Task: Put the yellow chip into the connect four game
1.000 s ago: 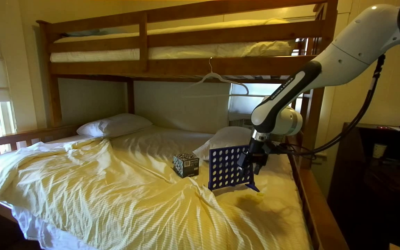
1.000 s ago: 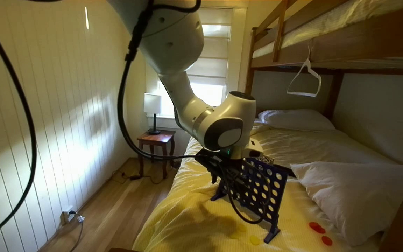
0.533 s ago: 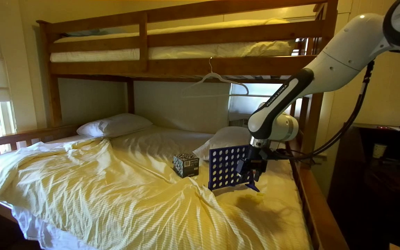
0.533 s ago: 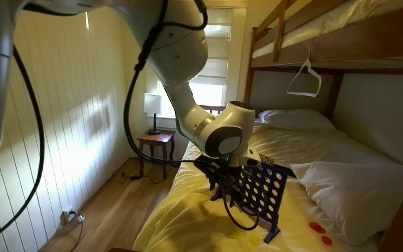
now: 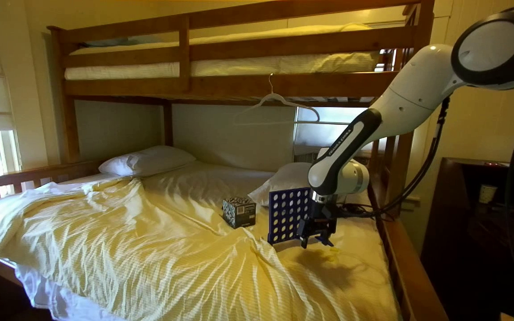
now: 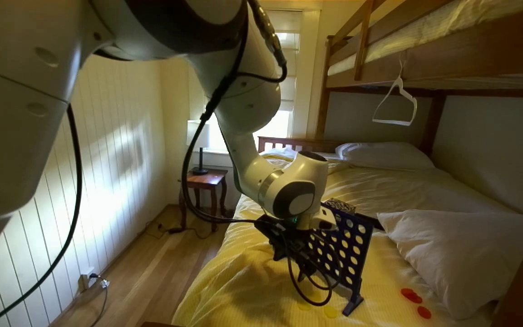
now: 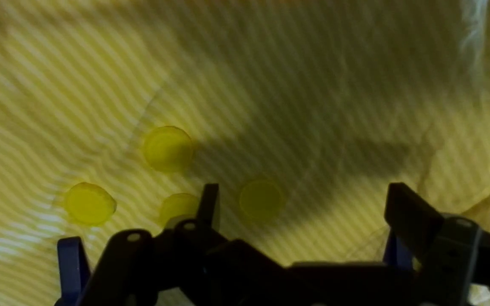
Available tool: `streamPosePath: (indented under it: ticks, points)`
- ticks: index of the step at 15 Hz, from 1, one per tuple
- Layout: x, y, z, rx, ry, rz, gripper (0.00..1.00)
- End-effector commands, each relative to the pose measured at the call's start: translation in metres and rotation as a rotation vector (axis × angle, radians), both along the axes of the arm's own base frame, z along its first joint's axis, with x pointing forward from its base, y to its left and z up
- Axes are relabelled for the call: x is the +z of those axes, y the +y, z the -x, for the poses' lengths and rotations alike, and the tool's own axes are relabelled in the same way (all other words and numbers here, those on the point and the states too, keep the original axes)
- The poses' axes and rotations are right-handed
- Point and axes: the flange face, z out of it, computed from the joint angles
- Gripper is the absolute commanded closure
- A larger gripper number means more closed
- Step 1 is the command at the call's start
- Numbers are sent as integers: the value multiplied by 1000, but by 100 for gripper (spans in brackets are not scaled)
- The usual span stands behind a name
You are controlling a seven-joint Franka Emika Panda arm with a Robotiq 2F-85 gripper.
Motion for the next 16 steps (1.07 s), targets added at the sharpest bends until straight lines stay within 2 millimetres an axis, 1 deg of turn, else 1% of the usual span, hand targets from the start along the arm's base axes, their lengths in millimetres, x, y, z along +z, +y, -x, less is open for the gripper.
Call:
streamPosePath:
  ticks: [1, 8, 16]
  points:
    - [-14, -2, -18, 1, 25, 51, 0]
    - [-36, -2, -32, 37, 30, 126, 0]
    - [-52, 0, -42, 60, 23, 153, 2]
